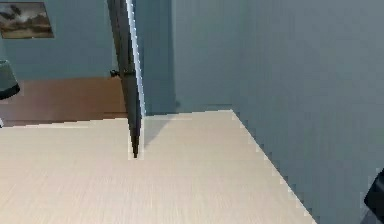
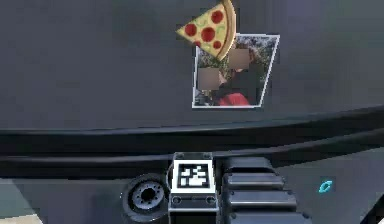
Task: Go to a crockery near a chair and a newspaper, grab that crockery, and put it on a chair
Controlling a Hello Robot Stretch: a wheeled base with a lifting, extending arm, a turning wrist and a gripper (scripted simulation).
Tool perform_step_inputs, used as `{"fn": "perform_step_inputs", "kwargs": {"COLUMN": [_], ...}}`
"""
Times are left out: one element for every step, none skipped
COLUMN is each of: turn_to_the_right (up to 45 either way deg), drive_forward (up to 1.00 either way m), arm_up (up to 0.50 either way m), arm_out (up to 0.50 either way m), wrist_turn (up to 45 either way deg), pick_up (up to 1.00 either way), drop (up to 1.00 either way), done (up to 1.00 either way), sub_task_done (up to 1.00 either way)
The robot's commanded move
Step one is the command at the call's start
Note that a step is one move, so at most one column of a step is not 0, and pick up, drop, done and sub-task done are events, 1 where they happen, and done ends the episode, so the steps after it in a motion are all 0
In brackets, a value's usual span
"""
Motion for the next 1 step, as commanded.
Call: {"fn": "perform_step_inputs", "kwargs": {"turn_to_the_right": [-39.0], "drive_forward": [0.00], "arm_up": [0.00], "arm_out": [0.00], "wrist_turn": [0.0], "pick_up": [0.00], "drop": [0.00], "done": [0.00], "sub_task_done": [0.00]}}
